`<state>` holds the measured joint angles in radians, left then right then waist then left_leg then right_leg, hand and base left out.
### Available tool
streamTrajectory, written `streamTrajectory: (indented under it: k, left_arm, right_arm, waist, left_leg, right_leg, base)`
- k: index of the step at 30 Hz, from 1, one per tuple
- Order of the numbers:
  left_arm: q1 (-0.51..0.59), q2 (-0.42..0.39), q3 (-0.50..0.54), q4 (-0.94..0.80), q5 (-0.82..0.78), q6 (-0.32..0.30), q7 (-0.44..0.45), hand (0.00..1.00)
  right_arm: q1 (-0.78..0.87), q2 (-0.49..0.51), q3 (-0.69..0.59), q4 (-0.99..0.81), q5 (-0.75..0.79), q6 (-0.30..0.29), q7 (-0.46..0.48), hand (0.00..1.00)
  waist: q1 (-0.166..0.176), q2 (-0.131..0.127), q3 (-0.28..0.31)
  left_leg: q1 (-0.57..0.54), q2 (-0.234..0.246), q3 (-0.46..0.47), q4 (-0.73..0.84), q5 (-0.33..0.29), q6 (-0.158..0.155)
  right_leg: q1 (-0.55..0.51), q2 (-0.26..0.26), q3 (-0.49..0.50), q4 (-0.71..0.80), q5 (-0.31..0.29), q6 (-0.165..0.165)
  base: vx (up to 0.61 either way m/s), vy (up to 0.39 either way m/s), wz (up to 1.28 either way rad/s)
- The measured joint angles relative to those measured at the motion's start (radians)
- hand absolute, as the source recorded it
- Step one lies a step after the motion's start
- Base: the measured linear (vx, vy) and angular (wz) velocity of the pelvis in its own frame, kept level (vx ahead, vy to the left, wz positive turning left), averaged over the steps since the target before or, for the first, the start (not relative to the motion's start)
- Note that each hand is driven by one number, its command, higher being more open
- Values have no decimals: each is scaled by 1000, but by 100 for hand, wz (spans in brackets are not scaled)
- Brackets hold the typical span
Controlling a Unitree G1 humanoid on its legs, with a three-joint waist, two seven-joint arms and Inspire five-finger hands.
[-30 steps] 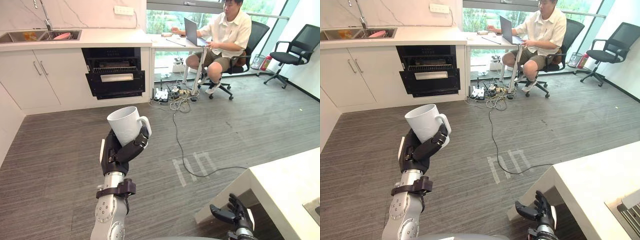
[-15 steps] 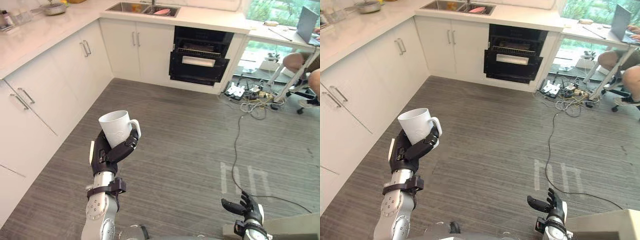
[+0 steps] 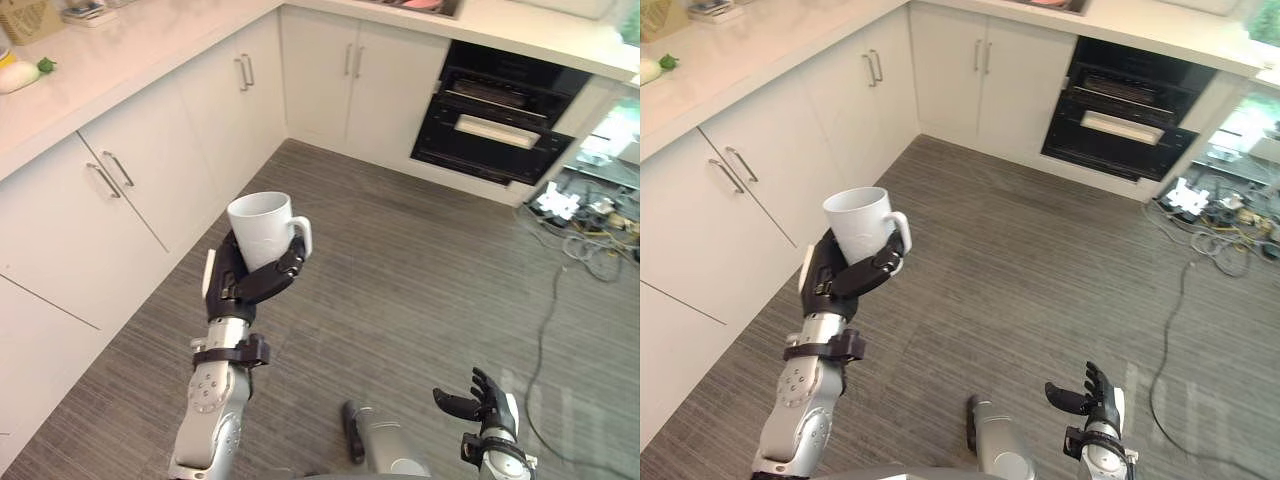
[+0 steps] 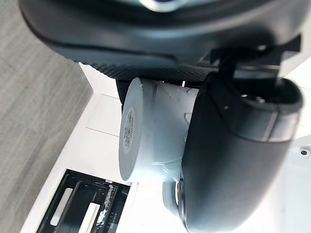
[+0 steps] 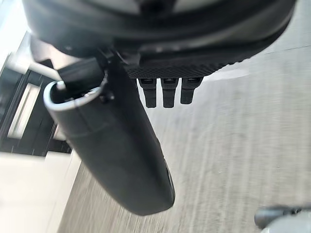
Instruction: Walk over to the sink, pick up the cup, carry it to the dishwasher, place the cup inside the dishwasher, then close the dishwasher door
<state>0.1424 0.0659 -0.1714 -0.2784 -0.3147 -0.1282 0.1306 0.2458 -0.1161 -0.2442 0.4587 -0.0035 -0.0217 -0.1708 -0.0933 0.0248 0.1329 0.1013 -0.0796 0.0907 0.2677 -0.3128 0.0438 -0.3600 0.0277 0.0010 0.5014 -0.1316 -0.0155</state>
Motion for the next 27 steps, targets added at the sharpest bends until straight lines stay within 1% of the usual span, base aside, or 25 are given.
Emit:
streamTrajectory:
  k: [1,2,3,4,5,6,7,9,10,11,12,13,14,15,16,17,18,19,20,21,23,24,25,26,27]
  left_arm:
    - [-2,-22,-11,7,-1,5,-1,30]
    - [-1,-32,-14,7,-2,5,-4,30]
    - [-1,-37,-14,-4,-2,2,-10,30]
    - [-5,-36,-17,-12,-4,-9,-20,30]
    - [-5,-36,-24,-18,-8,-9,-21,30]
    - [-5,-34,-37,-28,-12,-9,-26,30]
    - [-5,-34,-37,-32,-16,-9,-31,30]
    - [-5,-34,-30,-33,-20,-10,-33,30]
    - [-5,-36,-26,-34,-20,-11,-33,30]
    - [-5,-37,-22,-34,-19,-15,-32,30]
    - [-5,-37,-21,-34,-18,-19,-31,30]
    - [-4,-35,-26,-30,-18,-19,-28,30]
    - [-8,-28,-28,-29,-17,-18,-27,30]
    - [-17,-25,-31,-30,-17,-17,-24,30]
    - [-16,-14,-32,-30,-17,-15,-19,30]
    - [-16,-3,-33,-30,-17,-13,-19,30]
    - [-14,21,-37,-30,-17,-6,-19,30]
    - [-14,42,-44,-30,-16,-4,-19,30]
    - [-14,42,-45,-30,-13,-4,-19,30]
    - [-14,33,-53,-33,-5,-4,-18,30]
    - [-19,32,-69,-41,0,-9,-18,30]
    - [-22,37,-75,-41,0,-11,-19,30]
    - [-22,45,-79,-36,-1,-13,-19,30]
    - [-23,49,-78,-33,0,-13,-19,30]
    - [-26,58,-76,-24,0,-17,-21,30]
  right_arm:
    - [13,-3,23,-61,0,0,1,90]
    - [26,-8,32,-93,0,-2,2,90]
    - [52,-7,56,-164,0,-8,0,90]
    - [64,-9,78,-207,1,-24,-6,90]
    - [63,-6,83,-212,1,-25,-8,90]
    - [57,0,96,-215,1,-24,-13,90]
    - [40,4,106,-215,2,-24,-11,90]
    - [25,6,106,-208,2,-25,-11,90]
    - [2,-2,100,-180,2,-28,-11,90]
    - [-25,-14,93,-128,2,-29,-12,90]
    - [-43,-20,93,-96,2,-28,-12,90]
    - [-59,-26,93,-48,2,-23,-12,90]
    - [-64,-20,94,-30,2,-21,-13,90]
    - [-61,-18,95,-18,2,-17,-9,90]
    - [-57,-4,94,-17,1,-11,-7,90]
    - [-56,4,93,-17,1,-9,-8,90]
    - [-57,19,93,-17,1,-6,-8,90]
    - [-59,33,93,-20,1,-5,-7,90]
    - [-61,37,95,-24,1,-5,-8,90]
    - [-60,43,96,-36,0,-5,-8,90]
    - [-59,55,97,-65,0,-5,-8,90]
    - [-58,61,97,-87,0,-7,-8,90]
    - [-62,60,97,-87,0,-15,-8,90]
    - [-64,57,97,-85,0,-17,-9,90]
    - [-65,49,96,-77,0,-17,-11,90]
  waist:
    - [-12,6,11]
    - [-10,13,18]
    - [19,35,16]
    - [27,48,27]
    - [33,53,24]
    - [57,47,25]
    - [81,37,27]
    - [91,21,32]
    - [101,16,32]
    - [104,19,30]
    - [104,19,29]
    - [104,14,18]
    - [92,5,11]
    - [84,-5,10]
    - [85,-24,3]
    - [87,-34,8]
    - [87,-48,10]
    - [80,-52,7]
    - [75,-52,8]
    - [74,-49,6]
    - [74,-51,3]
    - [68,-51,1]
    - [51,-50,-6]
    - [46,-53,-8]
    - [37,-62,-16]
  left_leg:
    - [-50,23,14,215,26,-17]
    - [-78,42,35,337,50,-21]
    - [-157,125,93,610,141,-24]
    - [-243,217,118,820,138,-2]
    - [-283,251,121,870,110,-4]
    - [-352,285,144,888,67,1]
    - [-408,300,169,824,23,-4]
    - [-463,273,173,647,-3,-24]
    - [-482,224,136,437,15,-58]
    - [-480,182,78,219,89,-95]
    - [-476,170,61,146,178,-94]
    - [-443,137,64,119,305,1]
    - [-445,125,78,147,285,1]
    - [-452,116,97,207,223,28]
    - [-433,107,122,240,168,34]
    - [-404,102,137,238,148,37]
    - [-333,95,158,205,116,40]
    - [-253,93,170,155,90,35]
    - [-218,93,178,133,84,36]
    - [-146,99,199,86,70,30]
    - [-64,113,222,36,39,14]
    - [-28,126,235,27,10,5]
    - [9,133,249,-2,-5,-9]
    - [31,133,256,-23,-3,-24]
    - [67,127,270,-63,-10,-44]
  right_leg:
    - [35,-15,-47,66,-1,-1]
    - [40,6,-72,93,-32,-10]
    - [124,63,-83,-34,-16,-22]
    - [203,84,-99,-71,-53,-50]
    - [233,92,-97,-82,-70,-56]
    - [295,90,-68,-118,-93,-60]
    - [350,67,-45,-161,-96,-56]
    - [414,25,-17,-209,-99,-43]
    - [451,-14,7,-230,-112,-25]
    - [486,-43,38,-250,-134,2]
    - [502,-53,57,-254,-150,20]
    - [536,-85,106,-256,-172,44]
    - [545,-111,122,-254,-176,48]
    - [544,-127,169,-225,-167,62]
    - [529,-136,205,-153,-158,76]
    - [509,-139,215,-84,-149,93]
    - [441,-139,212,114,-94,184]
    - [351,-141,202,322,-65,224]
    - [310,-140,187,401,-76,202]
    - [224,-135,150,505,-101,163]
    - [113,-120,91,530,-125,123]
    - [35,-109,48,498,-139,101]
    - [-20,-96,0,374,-143,93]
    - [-35,-91,-25,285,-140,90]
    - [-53,-76,-73,77,-97,63]
  base:
    - [712,11,44]
    - [597,-92,41]
    - [314,-168,16]
    - [310,-148,9]
    - [399,-50,3]
    - [532,24,-24]
    - [682,75,-31]
    - [583,131,-25]
    - [577,233,-40]
    - [562,258,-49]
    - [584,315,-60]
    - [481,285,-35]
    - [633,372,-30]
    - [631,356,-24]
    - [621,330,-40]
    - [568,280,-57]
    - [588,250,-60]
    - [543,216,-56]
    - [469,149,-53]
    - [340,71,-51]
    - [342,35,-51]
    - [376,-18,-40]
    - [400,-32,-36]
    - [431,-51,-29]
    - [481,-64,-13]
